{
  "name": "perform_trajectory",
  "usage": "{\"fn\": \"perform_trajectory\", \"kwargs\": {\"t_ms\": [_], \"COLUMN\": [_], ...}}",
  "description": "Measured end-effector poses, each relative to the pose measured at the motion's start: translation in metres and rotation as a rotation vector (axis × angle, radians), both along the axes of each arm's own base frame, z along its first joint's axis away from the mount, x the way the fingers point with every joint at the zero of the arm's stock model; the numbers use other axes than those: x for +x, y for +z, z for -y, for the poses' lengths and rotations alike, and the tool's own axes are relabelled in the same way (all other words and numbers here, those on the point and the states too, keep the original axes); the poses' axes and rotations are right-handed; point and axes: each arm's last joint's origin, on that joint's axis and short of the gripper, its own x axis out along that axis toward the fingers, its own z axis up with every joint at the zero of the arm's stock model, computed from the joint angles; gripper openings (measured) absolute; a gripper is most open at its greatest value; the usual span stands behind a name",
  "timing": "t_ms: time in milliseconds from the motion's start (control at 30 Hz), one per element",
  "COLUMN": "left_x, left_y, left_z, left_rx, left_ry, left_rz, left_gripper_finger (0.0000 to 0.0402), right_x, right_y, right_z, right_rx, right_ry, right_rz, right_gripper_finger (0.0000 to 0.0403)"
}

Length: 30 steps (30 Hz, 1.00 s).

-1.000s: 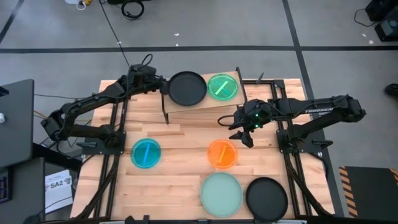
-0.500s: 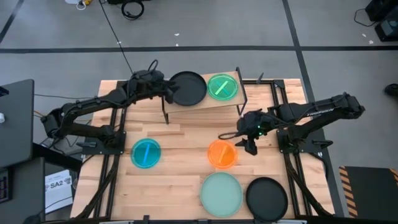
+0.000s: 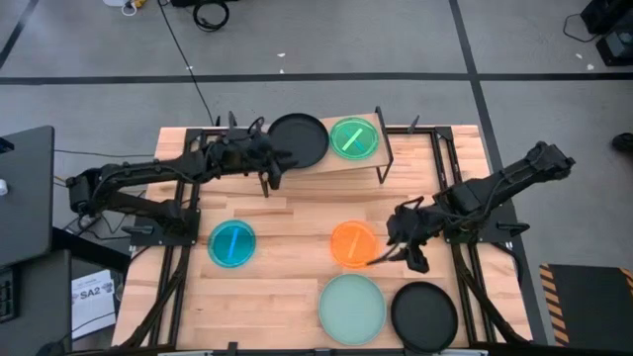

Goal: Place and stack plates onto a shelf
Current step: Stack the black plate on top of the black plate on the shelf

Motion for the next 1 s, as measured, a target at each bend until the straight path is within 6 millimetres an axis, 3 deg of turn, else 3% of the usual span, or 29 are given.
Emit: {"fn": "perform_trajectory", "kwargs": {"t_ms": [233, 567, 1000], "left_x": [0.005, 0.007, 0.007], "left_y": [0.0, 0.0, 0.0], "left_z": [0.016, 0.025, 0.026], "left_rx": [0.0, -0.004, -0.004], "left_ry": [-0.062, -0.097, -0.1], "left_rz": [0.0, -0.001, -0.002], "left_gripper_finger": [0.0188, 0.0188, 0.0188], "right_x": [-0.011, -0.034, -0.053], "right_y": [-0.007, -0.065, -0.115], "right_z": [-0.021, -0.037, -0.04], "right_rx": [0.016, 0.047, 0.102], "right_ry": [0.041, 0.005, 0.074], "right_rz": [-0.032, -0.175, -0.201], "right_gripper_finger": [0.0227, 0.0227, 0.0224]}}
